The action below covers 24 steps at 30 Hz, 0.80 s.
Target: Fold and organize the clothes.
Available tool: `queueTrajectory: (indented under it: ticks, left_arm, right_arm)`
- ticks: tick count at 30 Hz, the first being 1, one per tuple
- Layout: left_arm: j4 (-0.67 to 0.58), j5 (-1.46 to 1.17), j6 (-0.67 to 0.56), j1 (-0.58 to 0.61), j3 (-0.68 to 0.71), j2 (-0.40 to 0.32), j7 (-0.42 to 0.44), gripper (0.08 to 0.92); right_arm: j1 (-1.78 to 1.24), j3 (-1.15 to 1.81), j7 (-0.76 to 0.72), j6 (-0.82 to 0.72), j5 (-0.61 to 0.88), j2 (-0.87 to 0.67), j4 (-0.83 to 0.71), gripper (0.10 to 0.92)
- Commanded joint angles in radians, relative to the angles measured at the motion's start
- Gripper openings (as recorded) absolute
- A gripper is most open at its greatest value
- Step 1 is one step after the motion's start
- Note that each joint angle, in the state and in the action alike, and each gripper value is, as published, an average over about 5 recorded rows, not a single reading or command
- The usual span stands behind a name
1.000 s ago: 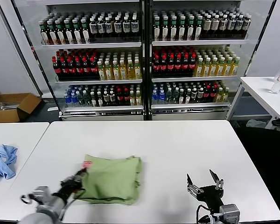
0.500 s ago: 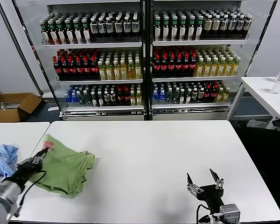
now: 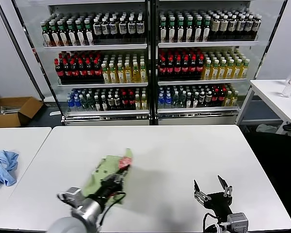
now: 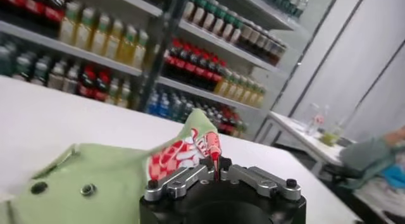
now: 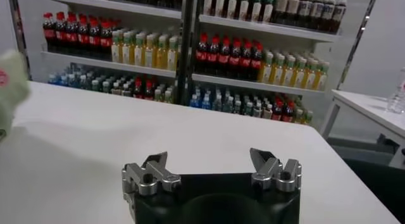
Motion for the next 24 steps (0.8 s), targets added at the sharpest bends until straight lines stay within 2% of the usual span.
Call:
queueTrajectory:
  ticks: [1,4,8,14,19,24]
  left_arm:
    - [0.208,-0.013,-0.137,-0.22,0.208,-0.166,-0.215,0.099]
    - [0.198,-0.044,-0.146,-0.244,0.186,-0.169,-0.234,0.099]
    - [0.141,-0.037,-0.132,-0.192,0.219,-0.156,-0.179,0.112]
    - [0.083,-0.021,-0.164,-0.133,0.238,-0.137,-0.113,0.26]
    - [0.011,0.03,-0.19,-0.108,0.082,-0.012,-0.023,0.407]
    - [0.093,0.312,-0.344,-0.038,-0.168,0.126,0.128,0.554]
  right_arm:
    - [0.009,-0.008,0.0,-0.003,-0.01,0.0,0.0,0.823]
    - [0.017,-0.011,-0.001,-0.009,-0.011,-0.004,-0.001,0.823]
    - [0.032,-0.017,-0.002,-0.016,-0.011,-0.009,-0.008,0.823]
    - [0.07,-0.034,-0.007,-0.023,-0.009,-0.013,-0.037,0.823]
    - [0.176,-0.09,-0.014,-0.039,0.031,-0.015,-0.101,0.823]
    - [0.414,-0.28,0.013,-0.11,0.185,0.046,-0.243,0.823]
